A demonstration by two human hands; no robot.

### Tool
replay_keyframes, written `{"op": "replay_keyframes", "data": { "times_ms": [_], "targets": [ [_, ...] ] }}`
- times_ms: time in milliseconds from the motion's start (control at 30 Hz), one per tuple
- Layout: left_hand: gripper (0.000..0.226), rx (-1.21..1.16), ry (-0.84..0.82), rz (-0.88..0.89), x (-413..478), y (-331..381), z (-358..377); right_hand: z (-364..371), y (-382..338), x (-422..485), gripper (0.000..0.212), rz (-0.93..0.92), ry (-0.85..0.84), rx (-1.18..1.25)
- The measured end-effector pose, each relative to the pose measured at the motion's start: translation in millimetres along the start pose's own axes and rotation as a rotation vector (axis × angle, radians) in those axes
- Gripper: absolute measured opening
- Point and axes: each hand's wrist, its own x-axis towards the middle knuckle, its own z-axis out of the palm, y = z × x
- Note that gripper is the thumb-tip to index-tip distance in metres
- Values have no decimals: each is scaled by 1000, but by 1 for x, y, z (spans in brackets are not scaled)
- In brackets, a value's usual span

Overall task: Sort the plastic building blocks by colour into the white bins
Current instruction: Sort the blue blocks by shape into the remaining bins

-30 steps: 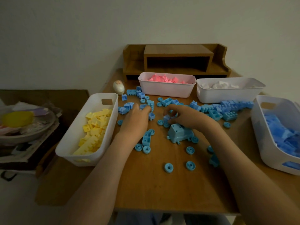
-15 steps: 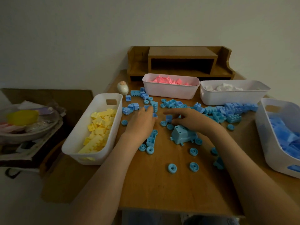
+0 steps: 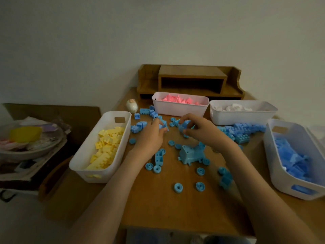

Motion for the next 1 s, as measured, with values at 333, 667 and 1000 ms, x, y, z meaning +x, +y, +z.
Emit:
{"op": "replay_keyframes", "data": {
  "times_ms": [333,667,1000],
  "targets": [
    [24,103,-138,231,-11,117,27,-108,24,-83,26,145,102,-375],
    [35,216,-238,386,-34,231,120,-158,82,-122,35,432,248,-286],
    [53,-4,-300,368,-30,232,128,-147,102,-113,37,430,329,-237]
  ]
}}
